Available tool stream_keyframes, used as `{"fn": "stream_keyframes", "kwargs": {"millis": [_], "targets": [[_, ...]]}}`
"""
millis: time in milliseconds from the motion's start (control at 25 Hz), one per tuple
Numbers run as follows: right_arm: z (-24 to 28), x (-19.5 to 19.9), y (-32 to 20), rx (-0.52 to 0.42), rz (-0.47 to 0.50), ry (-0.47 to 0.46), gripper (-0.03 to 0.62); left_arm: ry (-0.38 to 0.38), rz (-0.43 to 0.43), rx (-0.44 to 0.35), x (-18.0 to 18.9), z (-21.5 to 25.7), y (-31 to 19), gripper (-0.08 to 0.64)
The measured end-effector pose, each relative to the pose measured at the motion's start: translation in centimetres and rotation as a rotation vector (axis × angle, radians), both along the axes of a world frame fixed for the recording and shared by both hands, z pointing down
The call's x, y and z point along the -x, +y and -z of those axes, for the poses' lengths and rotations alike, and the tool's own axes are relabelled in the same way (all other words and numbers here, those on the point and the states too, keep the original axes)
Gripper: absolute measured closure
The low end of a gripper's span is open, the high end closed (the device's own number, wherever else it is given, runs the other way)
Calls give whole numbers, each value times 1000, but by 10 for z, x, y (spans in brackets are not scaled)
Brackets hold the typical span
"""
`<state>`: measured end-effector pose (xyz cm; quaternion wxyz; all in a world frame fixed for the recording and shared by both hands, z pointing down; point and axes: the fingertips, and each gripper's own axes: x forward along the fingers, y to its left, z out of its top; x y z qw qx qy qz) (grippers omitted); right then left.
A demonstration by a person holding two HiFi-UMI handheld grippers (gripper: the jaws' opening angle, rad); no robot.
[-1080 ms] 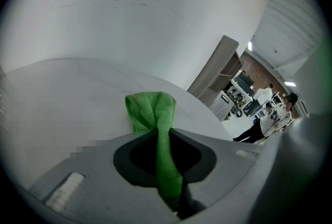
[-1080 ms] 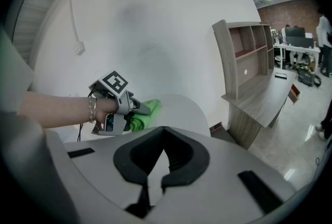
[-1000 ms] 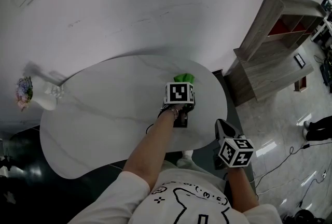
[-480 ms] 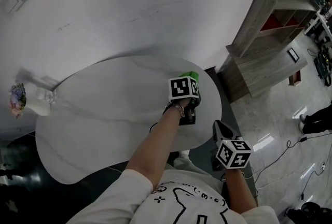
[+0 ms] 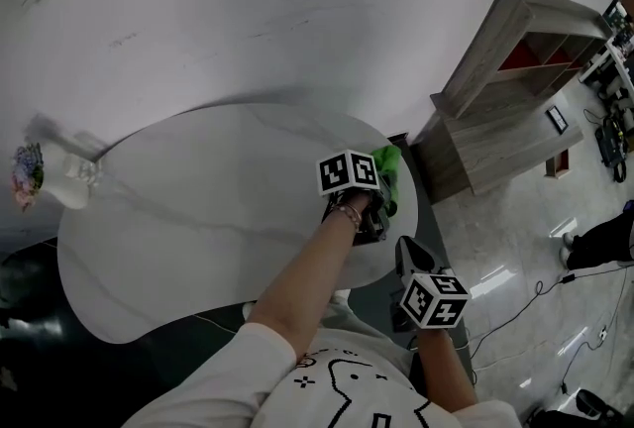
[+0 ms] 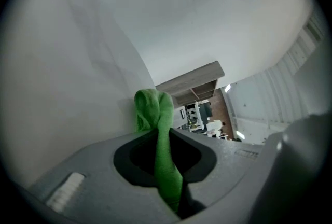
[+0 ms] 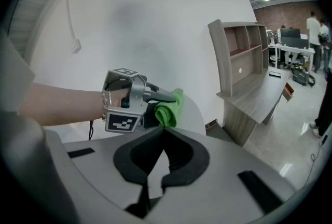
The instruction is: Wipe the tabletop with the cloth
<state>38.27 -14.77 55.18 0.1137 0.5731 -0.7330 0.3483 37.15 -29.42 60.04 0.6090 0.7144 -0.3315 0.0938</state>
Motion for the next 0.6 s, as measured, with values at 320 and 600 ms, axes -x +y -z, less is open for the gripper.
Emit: {"fn": "stream_keyframes", "kwargs": {"millis": [320,600], "targets": [[5,13,-15,-20,31,4,598,99,-32,-126,8,42,4,506],[12,30,-27,-49,62,2,598,61,-63,-250,40,77,9,506]]}}
